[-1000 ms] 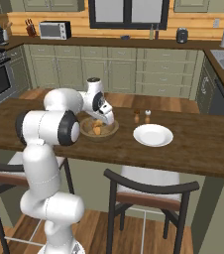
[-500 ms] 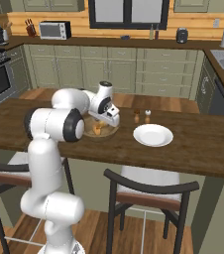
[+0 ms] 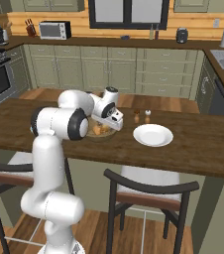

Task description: Pick the chicken drumstick and potato from their plates and place them in the bowl. Then put the bowl in the fridge.

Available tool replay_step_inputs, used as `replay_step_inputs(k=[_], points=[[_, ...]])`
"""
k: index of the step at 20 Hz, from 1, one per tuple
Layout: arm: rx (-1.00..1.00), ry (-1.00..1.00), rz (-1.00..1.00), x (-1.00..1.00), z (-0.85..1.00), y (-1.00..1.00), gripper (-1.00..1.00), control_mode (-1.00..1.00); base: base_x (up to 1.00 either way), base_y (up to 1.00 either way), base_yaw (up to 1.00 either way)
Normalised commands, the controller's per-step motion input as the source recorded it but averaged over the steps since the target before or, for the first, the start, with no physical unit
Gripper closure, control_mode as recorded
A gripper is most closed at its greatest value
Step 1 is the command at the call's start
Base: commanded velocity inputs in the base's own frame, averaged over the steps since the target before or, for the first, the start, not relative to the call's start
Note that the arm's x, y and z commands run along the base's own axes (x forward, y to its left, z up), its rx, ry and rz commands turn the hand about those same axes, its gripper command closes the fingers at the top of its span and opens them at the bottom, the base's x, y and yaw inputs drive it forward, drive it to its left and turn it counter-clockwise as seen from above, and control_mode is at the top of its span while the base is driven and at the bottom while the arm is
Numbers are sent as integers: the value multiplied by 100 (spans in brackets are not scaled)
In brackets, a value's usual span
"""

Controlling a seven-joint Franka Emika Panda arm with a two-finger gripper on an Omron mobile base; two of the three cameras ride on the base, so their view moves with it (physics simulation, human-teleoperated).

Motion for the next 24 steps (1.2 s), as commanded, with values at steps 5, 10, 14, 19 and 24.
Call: replay_step_inputs(k=[5,10,14,19,24], points=[[0,0,2,23,-21,0,-100,-100,0,0,0],[0,0,1,15,-13,0,-100,-100,0,0,0],[0,0,0,0,3,10,-100,-100,0,0,0],[0,0,2,-16,47,35,-100,-100,0,0,0],[-8,0,16,-86,22,77,-100,-100,0,0,0]])
